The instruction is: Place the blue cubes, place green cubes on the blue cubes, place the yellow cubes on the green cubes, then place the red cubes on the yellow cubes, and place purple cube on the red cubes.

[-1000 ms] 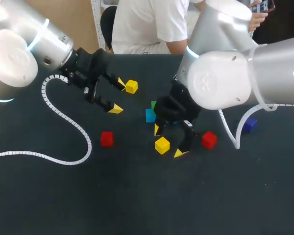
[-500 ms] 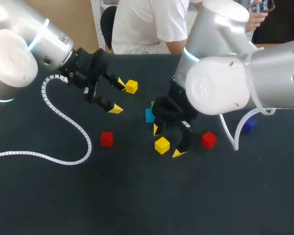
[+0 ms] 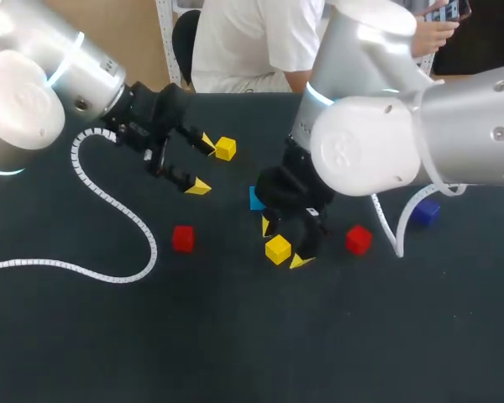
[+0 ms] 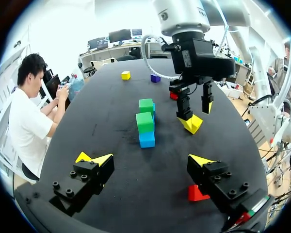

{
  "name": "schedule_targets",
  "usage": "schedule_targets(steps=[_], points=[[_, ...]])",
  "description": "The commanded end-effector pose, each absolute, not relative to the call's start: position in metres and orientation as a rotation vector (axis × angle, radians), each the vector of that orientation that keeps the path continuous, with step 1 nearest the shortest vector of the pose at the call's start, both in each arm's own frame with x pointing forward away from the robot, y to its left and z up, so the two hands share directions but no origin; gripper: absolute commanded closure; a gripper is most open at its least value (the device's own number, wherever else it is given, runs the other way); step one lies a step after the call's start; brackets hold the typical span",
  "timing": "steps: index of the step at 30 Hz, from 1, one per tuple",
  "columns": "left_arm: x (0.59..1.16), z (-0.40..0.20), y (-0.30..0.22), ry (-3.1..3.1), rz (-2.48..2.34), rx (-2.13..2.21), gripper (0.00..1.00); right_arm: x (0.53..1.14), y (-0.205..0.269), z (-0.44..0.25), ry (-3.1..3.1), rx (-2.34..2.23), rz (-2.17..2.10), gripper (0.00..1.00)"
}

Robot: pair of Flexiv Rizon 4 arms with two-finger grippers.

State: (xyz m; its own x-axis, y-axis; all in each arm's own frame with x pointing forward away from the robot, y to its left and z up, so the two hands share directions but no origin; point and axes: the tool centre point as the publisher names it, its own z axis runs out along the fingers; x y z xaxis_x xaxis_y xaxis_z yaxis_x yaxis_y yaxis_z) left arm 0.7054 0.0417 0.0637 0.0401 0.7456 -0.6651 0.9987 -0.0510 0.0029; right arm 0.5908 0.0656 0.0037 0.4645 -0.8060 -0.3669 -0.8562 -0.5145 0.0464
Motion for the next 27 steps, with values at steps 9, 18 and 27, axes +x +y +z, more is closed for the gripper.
schedule_targets(steps=[9,18,27], points=[[0.707,0.064,0.042,1.757,-0.703,1.854,0.0,0.594,0.065,-0.001,1.485,-2.557,0.534,0.53],[0.707,0.064,0.042,1.757,-0.703,1.854,0.0,0.589,0.064,0.0,1.495,-2.534,0.538,1.0],[0.707,0.064,0.042,1.757,-0.703,1.854,0.0,0.592,0.043,0.022,1.634,-2.36,0.613,1.0]])
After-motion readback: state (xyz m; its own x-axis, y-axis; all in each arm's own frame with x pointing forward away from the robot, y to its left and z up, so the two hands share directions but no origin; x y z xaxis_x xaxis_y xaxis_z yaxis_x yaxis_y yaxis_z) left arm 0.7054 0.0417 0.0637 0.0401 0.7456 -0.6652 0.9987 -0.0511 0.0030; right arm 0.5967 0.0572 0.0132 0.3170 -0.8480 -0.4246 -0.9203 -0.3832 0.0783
